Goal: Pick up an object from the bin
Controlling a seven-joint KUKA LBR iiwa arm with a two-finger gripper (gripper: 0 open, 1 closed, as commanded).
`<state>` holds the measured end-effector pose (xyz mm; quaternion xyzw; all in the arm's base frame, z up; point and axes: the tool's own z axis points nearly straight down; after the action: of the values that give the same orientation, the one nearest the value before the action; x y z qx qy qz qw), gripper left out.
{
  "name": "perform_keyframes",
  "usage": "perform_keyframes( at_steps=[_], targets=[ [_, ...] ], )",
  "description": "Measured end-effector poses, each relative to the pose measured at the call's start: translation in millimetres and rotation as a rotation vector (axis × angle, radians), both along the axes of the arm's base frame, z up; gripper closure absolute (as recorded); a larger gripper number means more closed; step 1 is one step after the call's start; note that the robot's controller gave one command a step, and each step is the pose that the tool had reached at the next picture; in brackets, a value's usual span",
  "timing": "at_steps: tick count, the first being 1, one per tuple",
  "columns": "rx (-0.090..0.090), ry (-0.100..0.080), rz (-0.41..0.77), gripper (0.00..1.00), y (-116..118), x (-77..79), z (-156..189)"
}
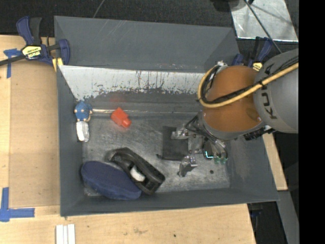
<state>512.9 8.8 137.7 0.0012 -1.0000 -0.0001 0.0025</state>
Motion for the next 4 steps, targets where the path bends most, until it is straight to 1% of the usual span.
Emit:
perform_keyframes(
  at_steps=[1, 2, 3, 4],
  targets=[
    [0.0, -0.011, 0.254, 0.0, -14, 54.3, -60],
    [0.0, -0.028, 0.252, 1.0, -13, 59.0, -55],
    [-0.002, -0.018, 0.326, 1.0, -26, 66.6, 79],
    [0.0, -0.009, 0.107, 1.0, -15, 93.4, 35]
  ],
)
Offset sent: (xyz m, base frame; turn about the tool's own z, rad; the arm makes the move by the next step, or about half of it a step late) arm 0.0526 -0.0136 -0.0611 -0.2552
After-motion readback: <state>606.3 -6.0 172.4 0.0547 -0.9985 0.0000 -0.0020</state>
